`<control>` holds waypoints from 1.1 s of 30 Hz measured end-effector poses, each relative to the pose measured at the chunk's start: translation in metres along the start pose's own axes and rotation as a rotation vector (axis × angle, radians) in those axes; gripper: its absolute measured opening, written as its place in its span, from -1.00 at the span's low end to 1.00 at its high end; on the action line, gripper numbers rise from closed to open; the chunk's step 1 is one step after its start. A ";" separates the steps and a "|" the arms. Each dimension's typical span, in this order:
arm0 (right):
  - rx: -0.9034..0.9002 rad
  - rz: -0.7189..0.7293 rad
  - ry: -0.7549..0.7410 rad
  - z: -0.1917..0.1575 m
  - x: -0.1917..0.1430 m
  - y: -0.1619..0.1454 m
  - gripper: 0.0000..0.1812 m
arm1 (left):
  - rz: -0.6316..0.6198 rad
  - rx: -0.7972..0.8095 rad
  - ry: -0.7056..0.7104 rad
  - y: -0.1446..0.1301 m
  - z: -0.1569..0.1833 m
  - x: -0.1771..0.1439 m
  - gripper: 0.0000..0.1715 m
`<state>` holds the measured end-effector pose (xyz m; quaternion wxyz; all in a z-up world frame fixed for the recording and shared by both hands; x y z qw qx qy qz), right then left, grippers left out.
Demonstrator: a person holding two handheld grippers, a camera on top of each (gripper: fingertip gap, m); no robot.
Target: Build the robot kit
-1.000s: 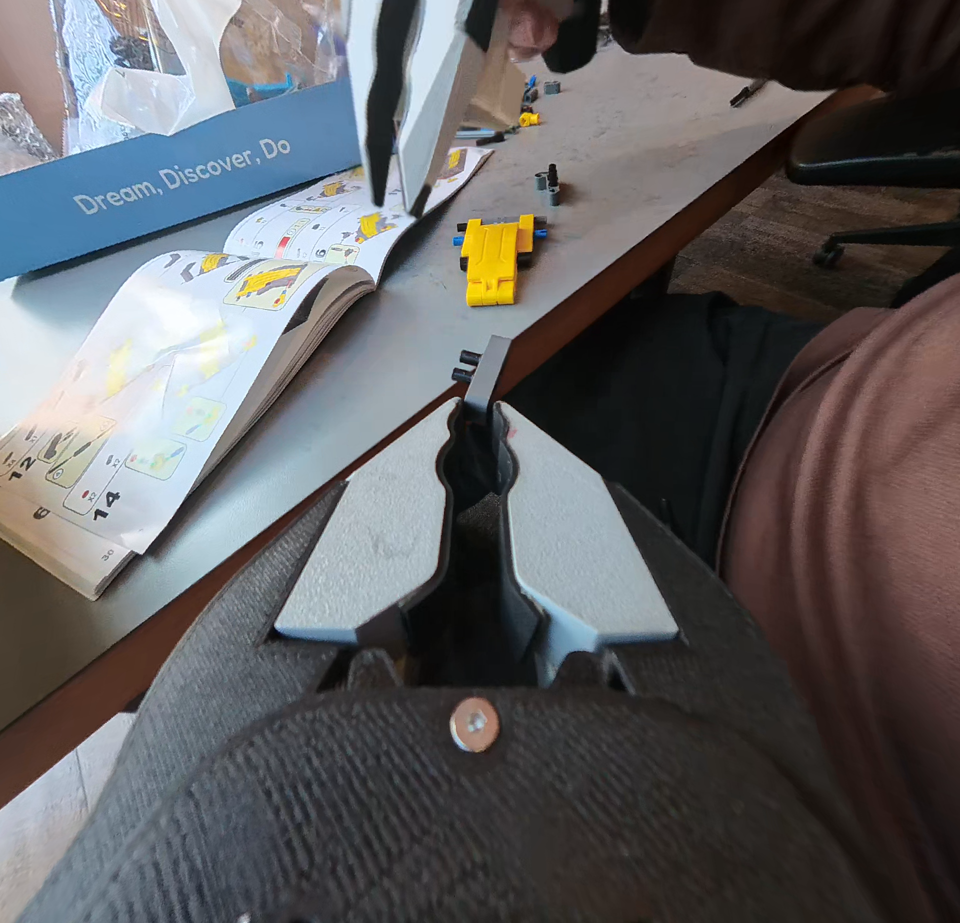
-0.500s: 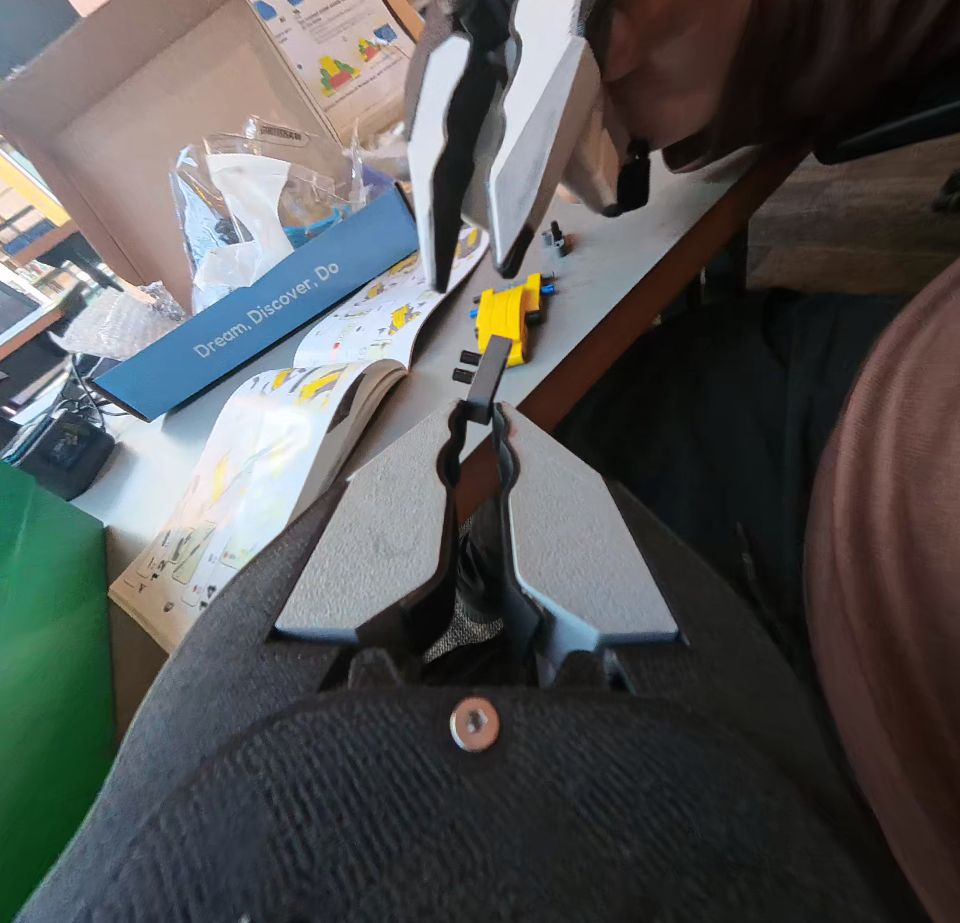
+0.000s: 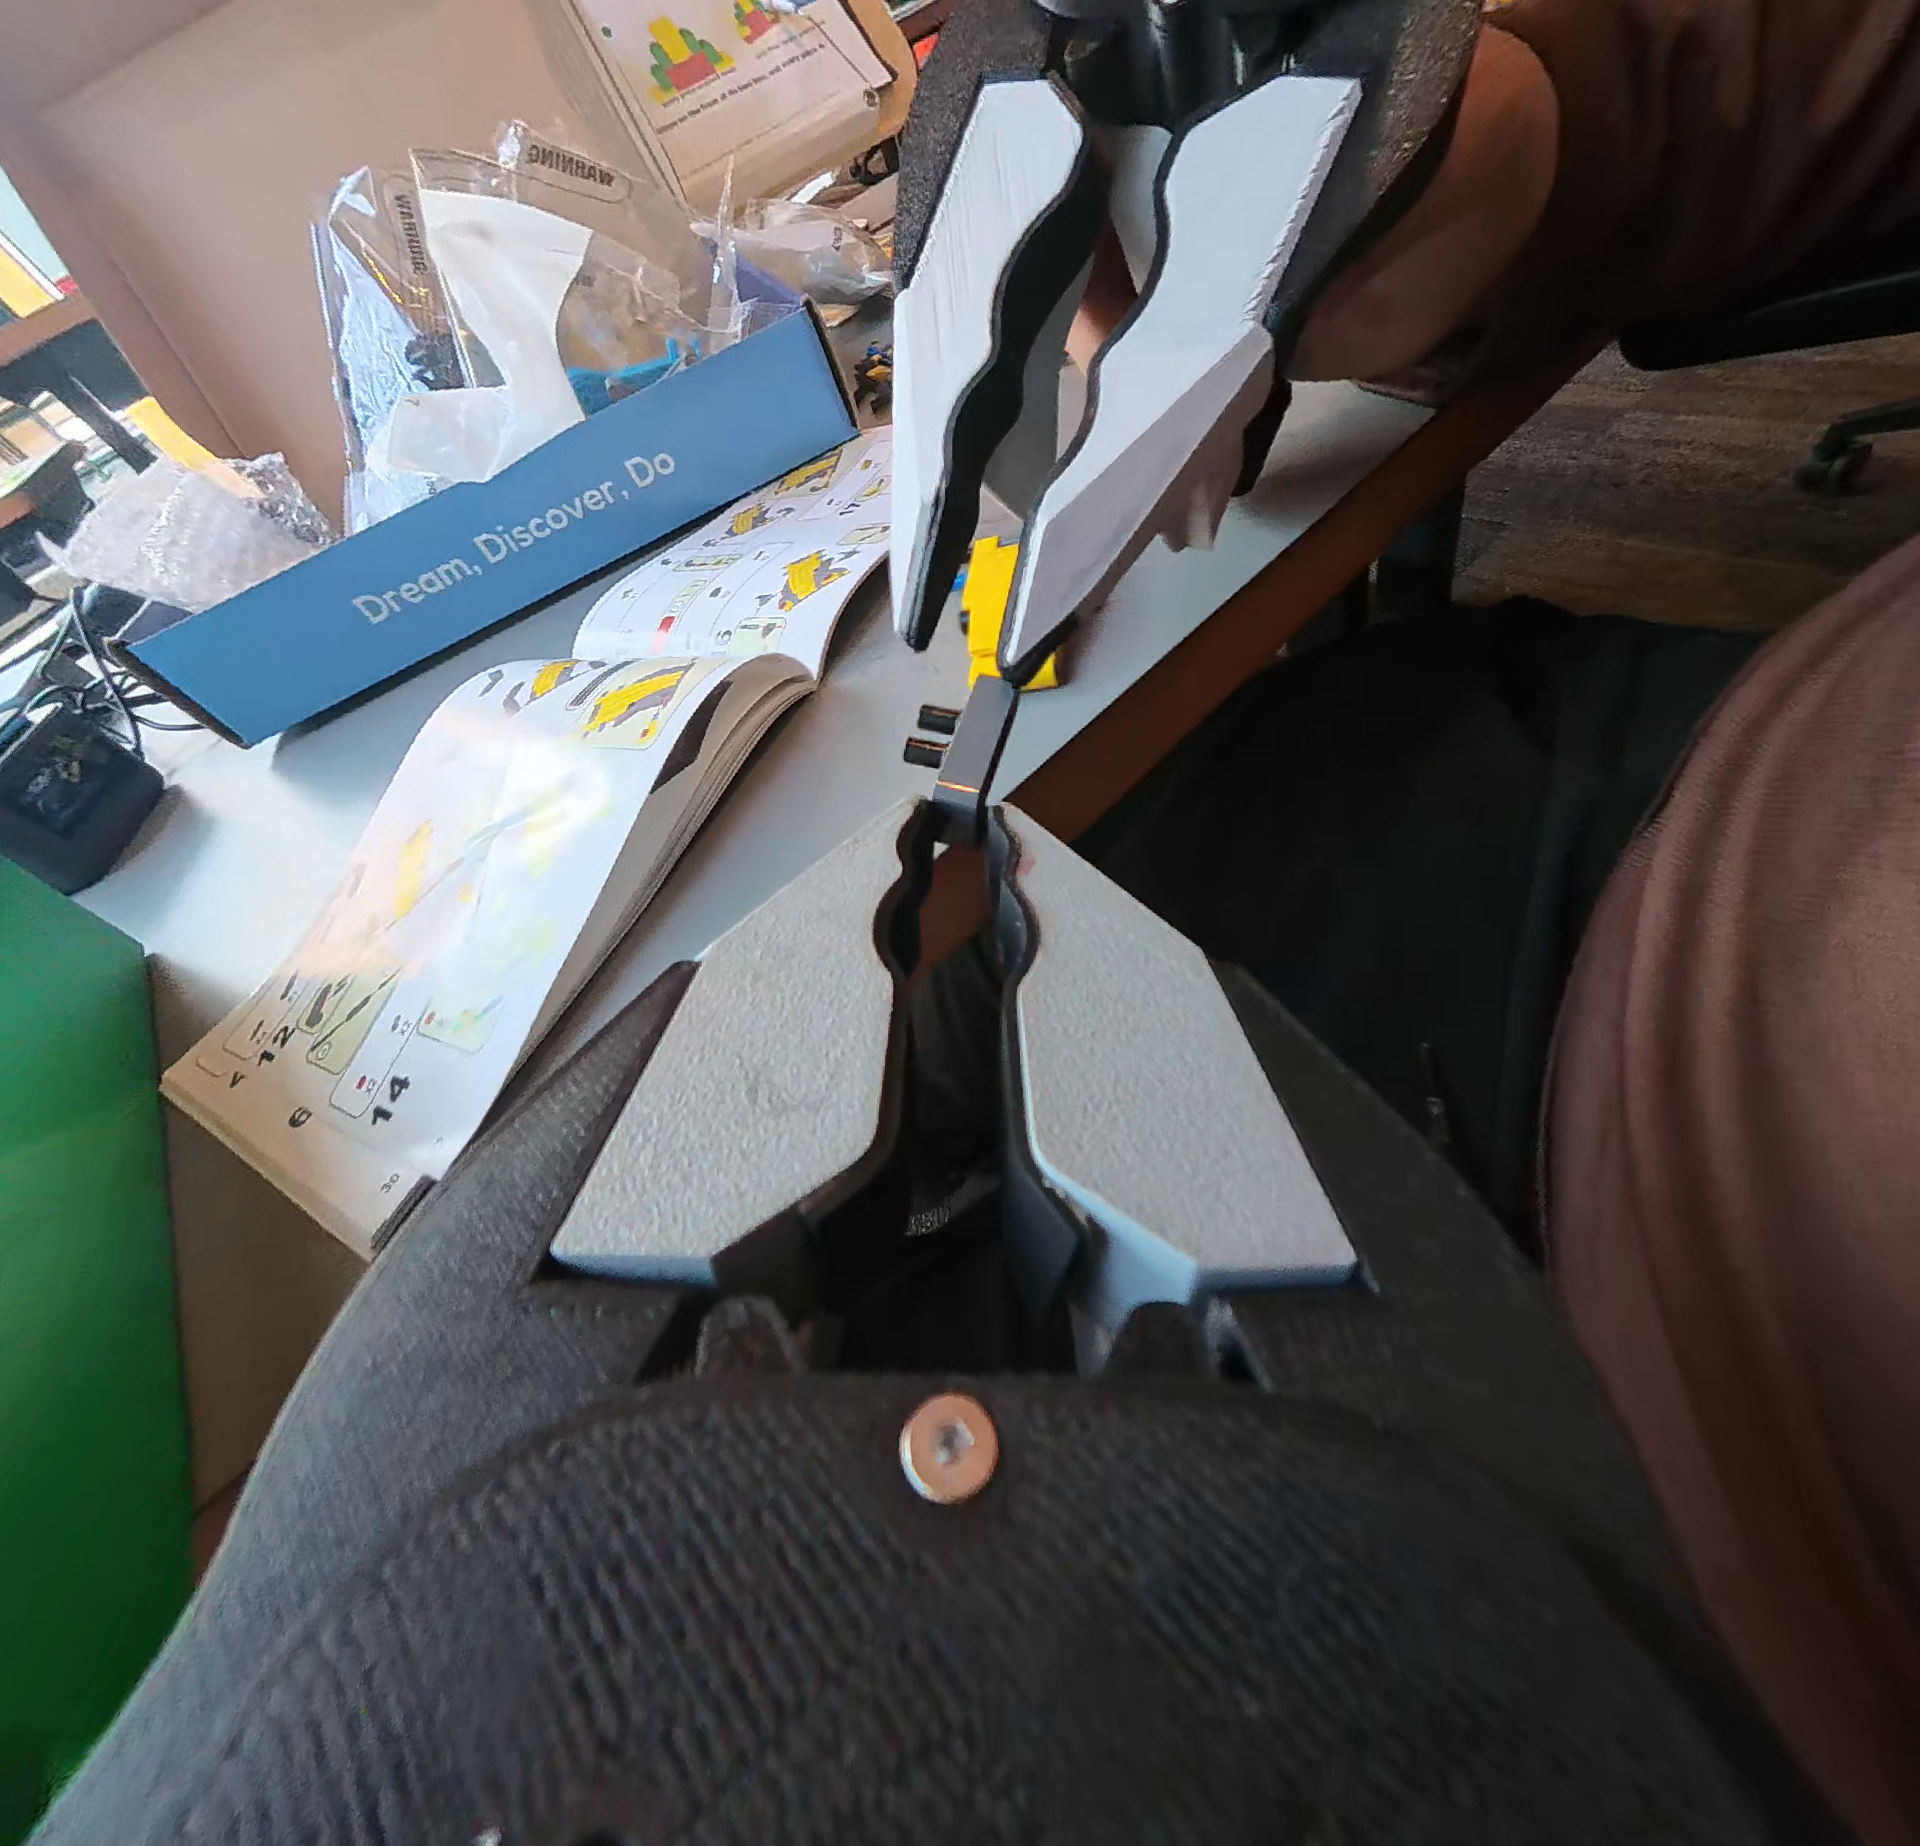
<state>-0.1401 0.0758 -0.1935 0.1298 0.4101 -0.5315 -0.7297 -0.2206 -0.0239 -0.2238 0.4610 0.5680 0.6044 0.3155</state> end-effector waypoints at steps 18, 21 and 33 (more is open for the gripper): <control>-0.102 -0.117 -0.001 -0.001 0.004 -0.011 -0.85 | -0.103 -0.130 -0.072 -0.011 -0.004 0.011 -0.92; -0.192 -0.192 -0.043 -0.010 0.008 -0.008 -0.86 | -0.116 -0.075 -0.078 -0.009 0.004 0.010 -0.92; -0.393 -0.471 -0.204 -0.047 0.010 -0.009 -0.84 | -0.156 0.014 -0.049 0.003 0.027 0.007 -0.93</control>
Point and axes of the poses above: each gripper's, where its closed fingertips meet, x out along the fingers, y out of its top, z = x × y across the jaws, the point moved 7 cm from there along -x, back along the fingers, and after that the axes turned 14 degrees about y, right-handed, at the moved point
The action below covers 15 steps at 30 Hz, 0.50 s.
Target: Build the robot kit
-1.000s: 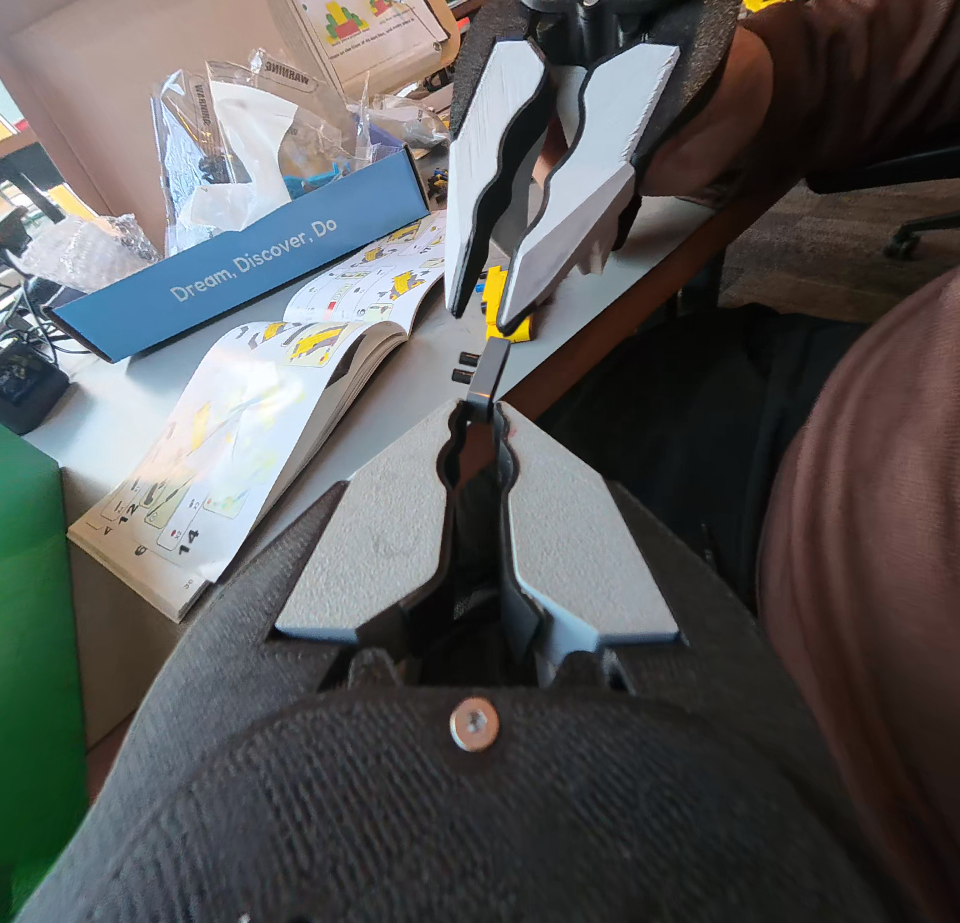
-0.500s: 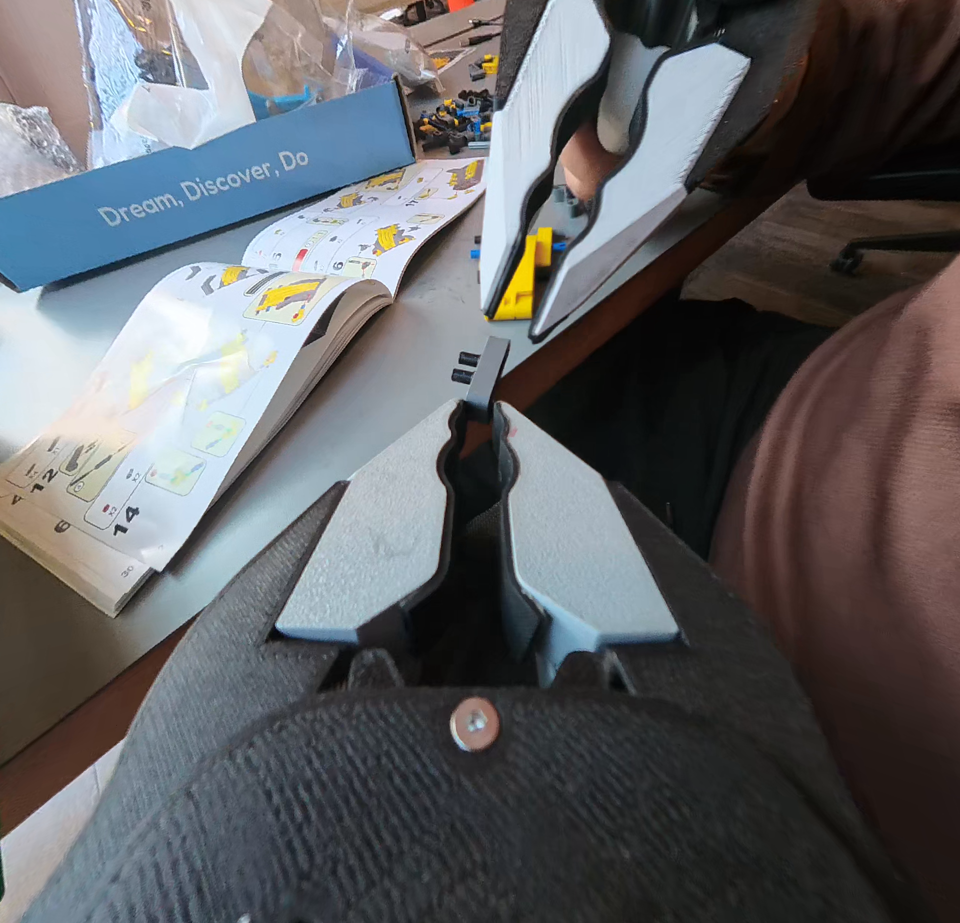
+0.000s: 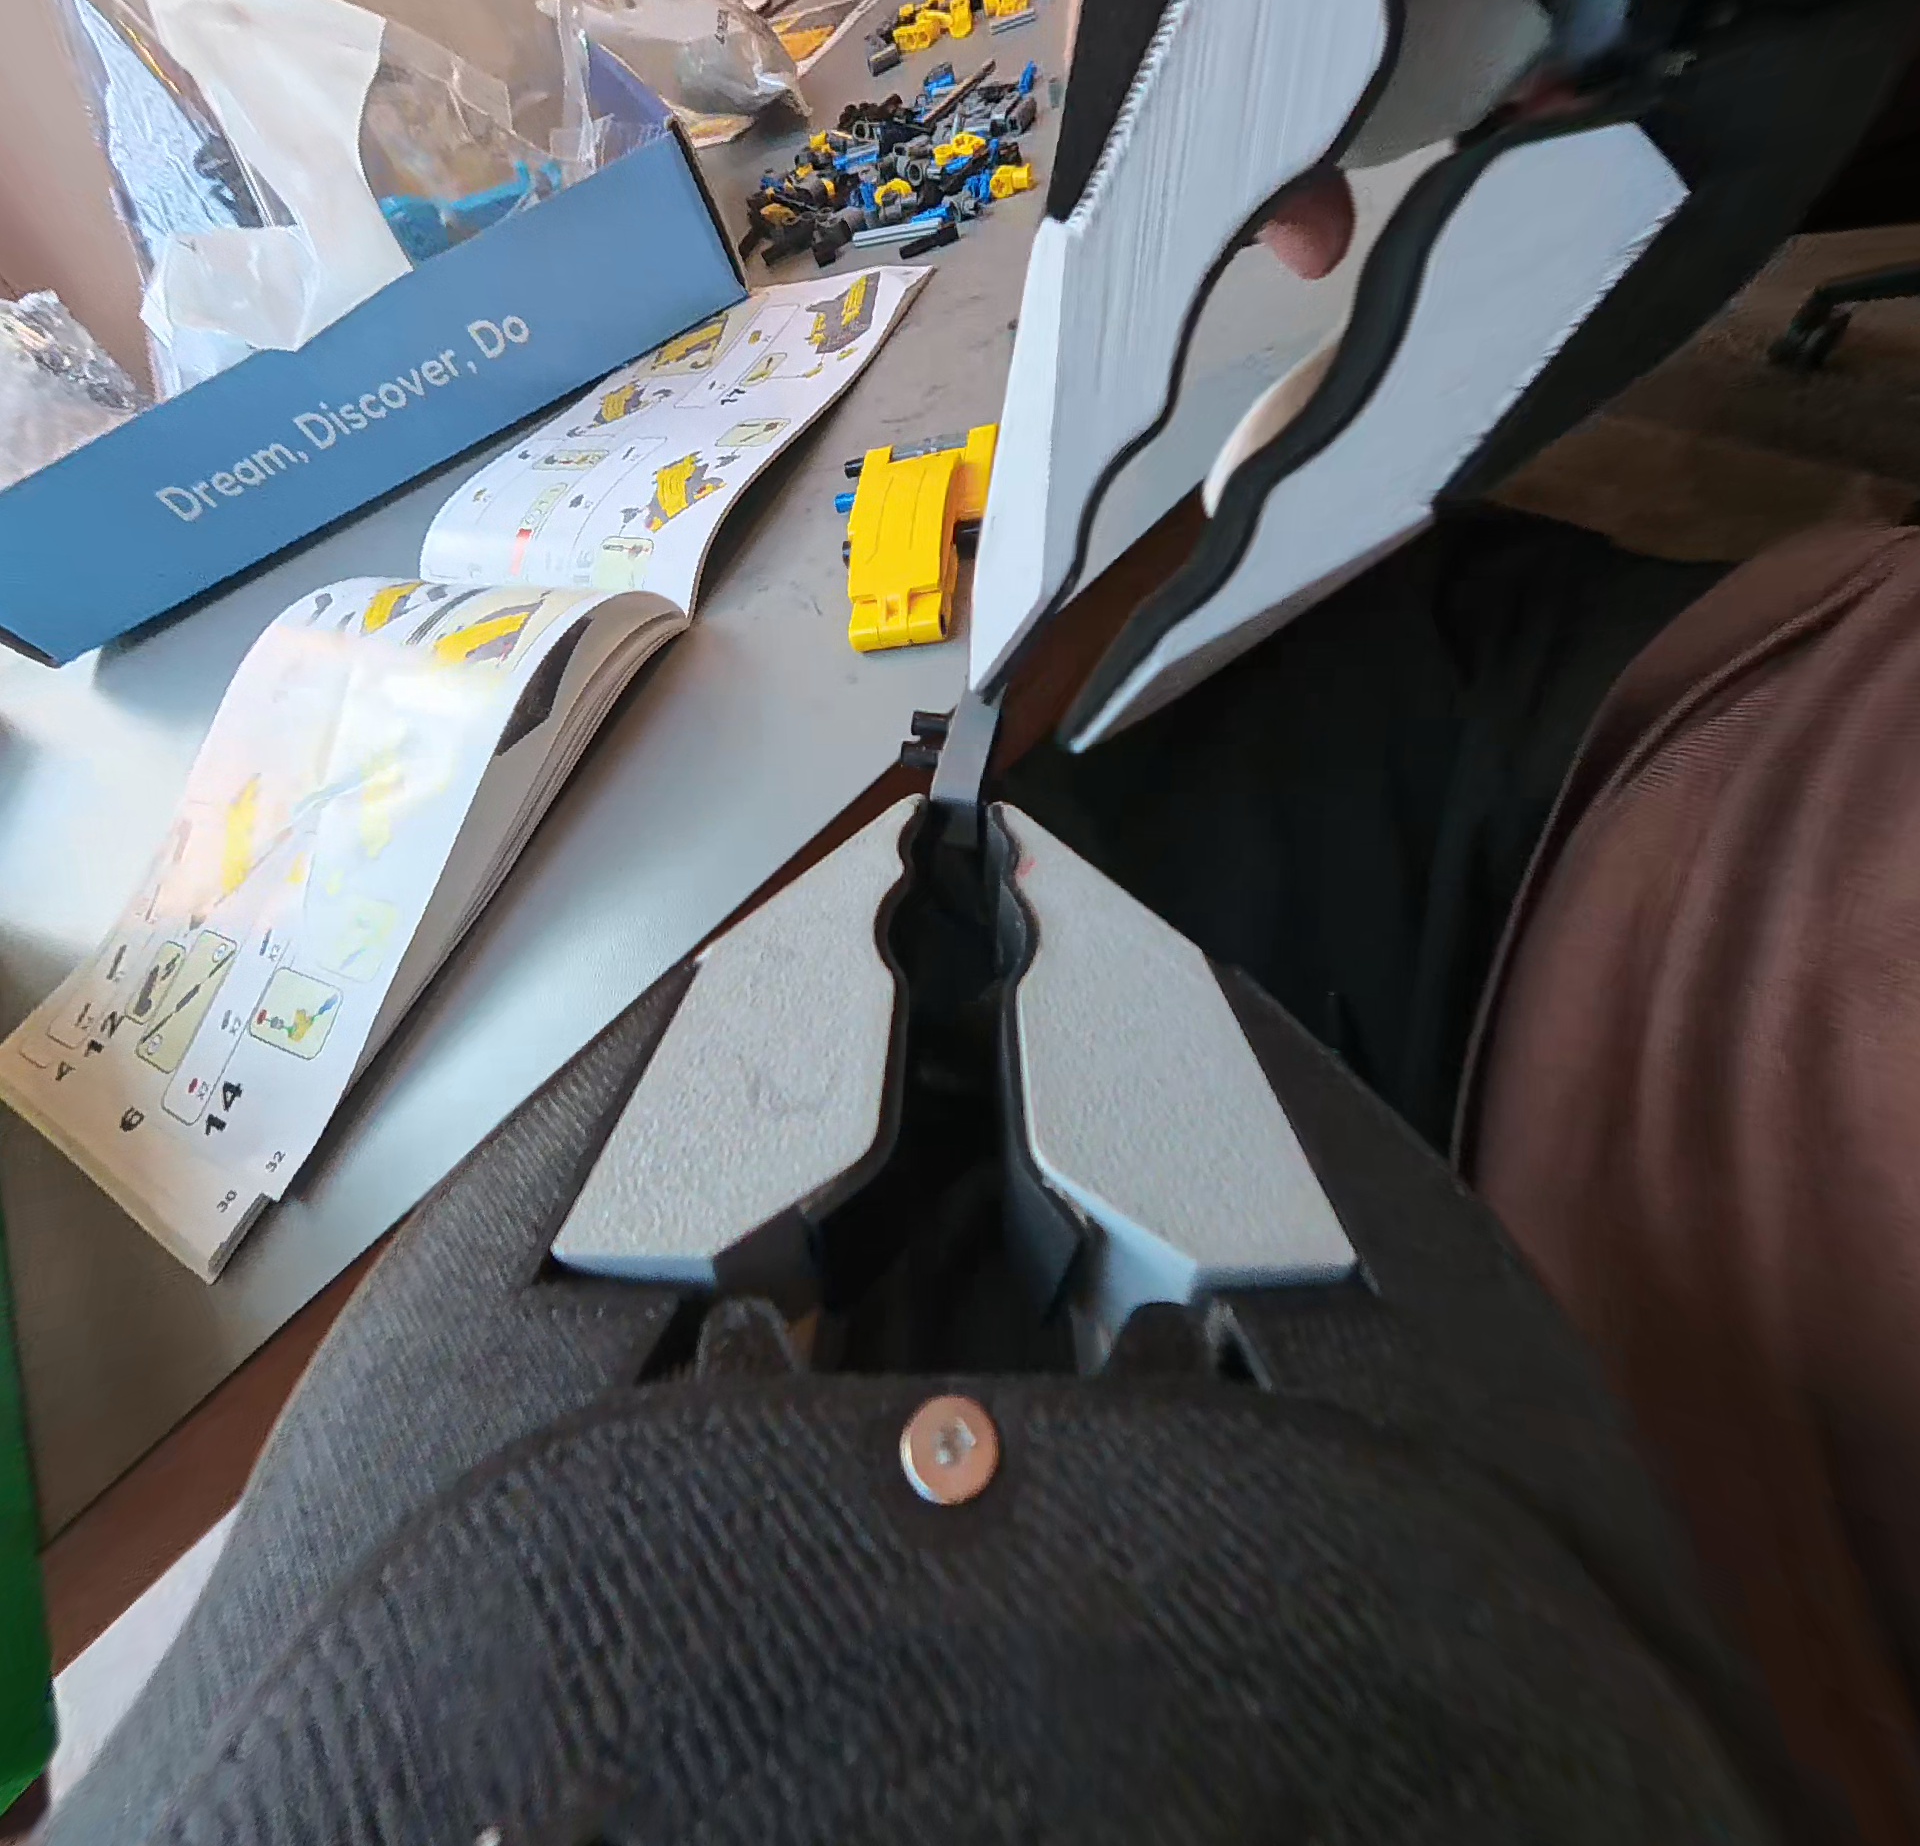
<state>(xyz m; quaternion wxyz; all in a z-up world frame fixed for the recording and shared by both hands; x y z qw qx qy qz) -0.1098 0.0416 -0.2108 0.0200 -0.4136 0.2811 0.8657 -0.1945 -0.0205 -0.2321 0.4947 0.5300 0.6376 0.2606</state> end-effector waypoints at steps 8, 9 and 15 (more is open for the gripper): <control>0.026 -0.177 -0.192 -0.016 -0.009 -0.016 -0.88 | -0.035 -0.243 -0.095 0.008 0.008 0.001 -0.92; 0.027 -0.186 -0.216 -0.017 -0.011 -0.015 -0.90 | -0.035 -0.255 -0.083 0.009 0.007 0.001 -0.92; 0.226 -0.031 -0.218 -0.018 -0.031 -0.006 -0.88 | -0.018 -0.168 -0.041 0.010 0.016 0.002 -0.92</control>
Point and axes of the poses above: each gripper's, where its closed fingertips meet, x out along the fingers, y out of its top, z = x × y across the jaws, the point moved 7 cm from there along -x, back along the fingers, and after that the axes turned 14 degrees about y, right-handed, at the moved point
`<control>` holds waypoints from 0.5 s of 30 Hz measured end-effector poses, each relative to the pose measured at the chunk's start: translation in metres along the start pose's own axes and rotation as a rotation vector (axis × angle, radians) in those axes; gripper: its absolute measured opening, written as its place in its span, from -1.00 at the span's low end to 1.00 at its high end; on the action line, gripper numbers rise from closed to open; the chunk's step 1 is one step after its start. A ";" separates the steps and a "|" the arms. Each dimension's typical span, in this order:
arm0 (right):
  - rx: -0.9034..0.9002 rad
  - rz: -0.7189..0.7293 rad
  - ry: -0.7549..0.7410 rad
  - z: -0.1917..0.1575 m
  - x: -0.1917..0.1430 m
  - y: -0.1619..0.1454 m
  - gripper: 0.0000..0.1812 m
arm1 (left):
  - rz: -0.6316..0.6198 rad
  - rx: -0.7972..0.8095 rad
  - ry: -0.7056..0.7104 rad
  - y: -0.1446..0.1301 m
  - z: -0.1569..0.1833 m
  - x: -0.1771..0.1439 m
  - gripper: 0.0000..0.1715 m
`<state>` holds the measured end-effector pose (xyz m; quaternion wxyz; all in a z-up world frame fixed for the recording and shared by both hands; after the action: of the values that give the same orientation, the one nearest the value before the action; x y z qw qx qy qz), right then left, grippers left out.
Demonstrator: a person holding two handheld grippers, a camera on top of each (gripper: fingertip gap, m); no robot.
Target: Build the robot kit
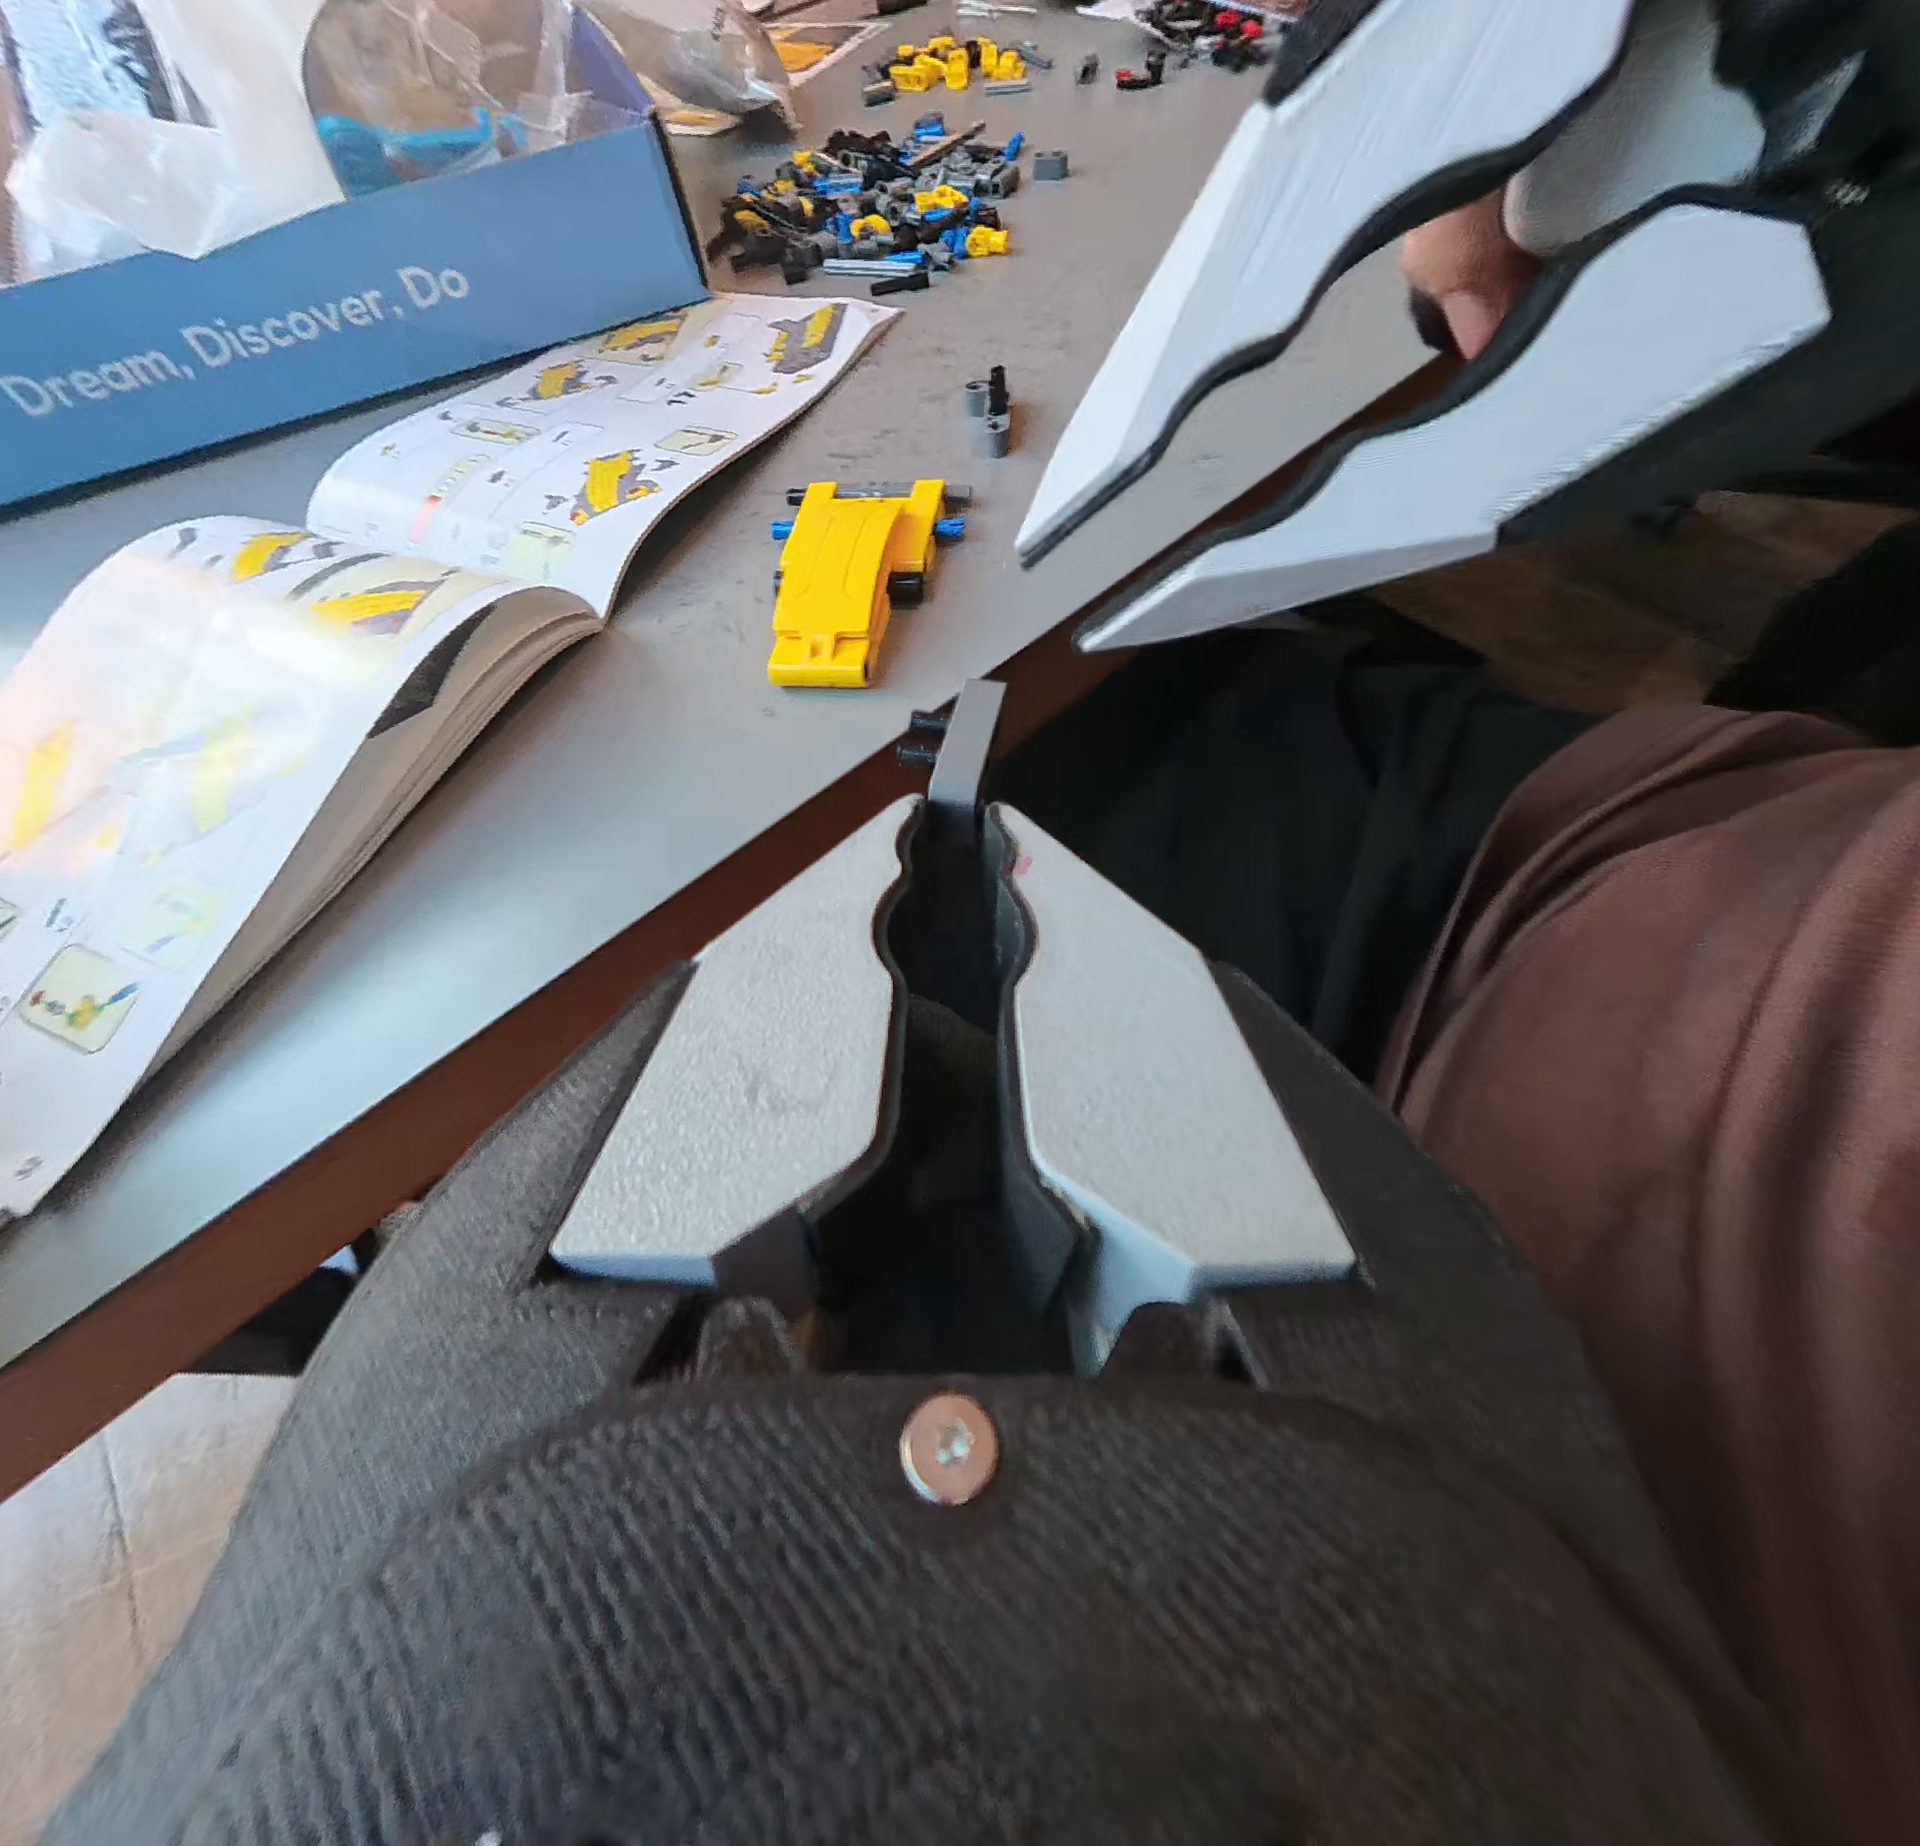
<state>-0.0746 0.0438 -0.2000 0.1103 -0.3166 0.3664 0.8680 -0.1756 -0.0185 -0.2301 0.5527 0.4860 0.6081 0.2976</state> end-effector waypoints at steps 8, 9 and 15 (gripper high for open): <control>-0.229 -0.134 -0.008 -0.021 0.014 0.008 -0.93 | -0.031 -0.016 -0.064 0.001 0.013 0.002 -0.92; -0.244 -0.141 -0.018 -0.021 0.015 0.008 -0.93 | -0.035 -0.020 -0.067 0.000 0.014 0.002 -0.92; -0.288 -0.155 0.002 -0.026 0.019 0.006 -0.82 | -0.057 -0.104 -0.113 -0.001 0.013 0.003 -0.94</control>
<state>-0.0790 0.0204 -0.2225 0.1298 -0.3572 0.2126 0.9002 -0.1634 -0.0186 -0.2346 0.6188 0.4553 0.5732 0.2850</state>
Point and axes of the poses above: each gripper's, where its closed fingertips meet, x out along the fingers, y out of its top, z = x × y across the jaws, the point moved 7 cm from there along -x, back along the fingers, and after that the axes turned 14 degrees about y, right-handed, at the moved point
